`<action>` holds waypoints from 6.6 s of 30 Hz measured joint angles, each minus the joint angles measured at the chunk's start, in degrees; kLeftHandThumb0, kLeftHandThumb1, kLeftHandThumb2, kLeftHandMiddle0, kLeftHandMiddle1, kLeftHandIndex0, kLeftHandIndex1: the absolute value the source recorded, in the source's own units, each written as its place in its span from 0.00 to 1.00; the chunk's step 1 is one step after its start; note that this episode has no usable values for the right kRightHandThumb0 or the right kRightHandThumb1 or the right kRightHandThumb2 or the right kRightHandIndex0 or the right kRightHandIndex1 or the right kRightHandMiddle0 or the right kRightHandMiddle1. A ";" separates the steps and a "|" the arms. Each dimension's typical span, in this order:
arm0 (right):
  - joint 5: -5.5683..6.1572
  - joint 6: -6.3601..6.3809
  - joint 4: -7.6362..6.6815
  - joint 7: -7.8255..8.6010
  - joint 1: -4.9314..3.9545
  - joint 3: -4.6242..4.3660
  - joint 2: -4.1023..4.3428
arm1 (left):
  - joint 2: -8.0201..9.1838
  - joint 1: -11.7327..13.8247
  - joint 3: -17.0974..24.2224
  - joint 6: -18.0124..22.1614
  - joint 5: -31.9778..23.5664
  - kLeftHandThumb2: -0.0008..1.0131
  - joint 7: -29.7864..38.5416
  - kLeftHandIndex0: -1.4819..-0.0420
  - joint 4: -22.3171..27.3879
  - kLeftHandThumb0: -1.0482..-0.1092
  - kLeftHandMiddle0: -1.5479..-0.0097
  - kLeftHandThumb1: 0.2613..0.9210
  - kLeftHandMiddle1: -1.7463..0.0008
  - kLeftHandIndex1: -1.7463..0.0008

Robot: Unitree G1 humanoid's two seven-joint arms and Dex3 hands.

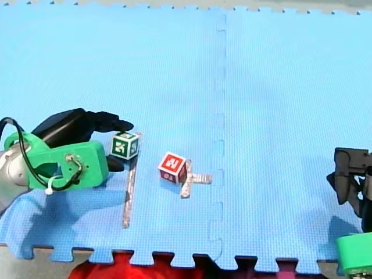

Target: Stack cube left

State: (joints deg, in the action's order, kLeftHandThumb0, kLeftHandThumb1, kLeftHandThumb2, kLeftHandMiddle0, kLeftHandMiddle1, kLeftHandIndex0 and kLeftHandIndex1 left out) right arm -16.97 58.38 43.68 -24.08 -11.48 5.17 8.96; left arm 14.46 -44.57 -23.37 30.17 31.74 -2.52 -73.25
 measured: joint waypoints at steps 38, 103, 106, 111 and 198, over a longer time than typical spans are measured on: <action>0.82 -1.81 -3.88 0.33 2.05 0.58 -0.26 | -1.49 1.80 0.98 1.62 0.21 0.01 -12.93 0.28 -0.84 0.68 0.41 0.83 0.00 0.63; -0.34 -5.16 -2.91 -1.10 1.22 -0.89 -2.60 | -5.04 -2.33 11.69 5.43 -19.30 0.00 20.58 0.13 7.50 0.61 0.39 0.81 0.00 0.98; -0.53 -5.15 -2.85 -1.61 1.19 -0.91 -2.55 | -6.07 -2.25 11.84 5.43 -18.89 0.00 20.15 0.13 6.51 0.61 0.39 0.81 0.00 0.98; -0.76 -5.15 -2.86 -1.91 1.07 -0.99 -2.51 | -7.51 -1.58 11.52 4.30 -17.77 0.00 19.47 0.13 5.18 0.60 0.38 0.80 0.00 0.98; -1.39 -6.87 -6.51 -2.80 3.08 -1.56 -2.37 | -7.16 -1.07 11.43 1.24 -14.52 0.00 18.77 0.12 2.10 0.59 0.38 0.81 0.00 1.00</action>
State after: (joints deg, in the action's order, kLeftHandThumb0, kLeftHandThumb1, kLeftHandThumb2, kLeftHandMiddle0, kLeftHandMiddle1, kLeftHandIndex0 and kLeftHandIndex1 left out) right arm -18.36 51.51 37.18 -26.88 -8.40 3.61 6.59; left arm 7.30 -45.64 -11.94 31.41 17.22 16.25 -71.15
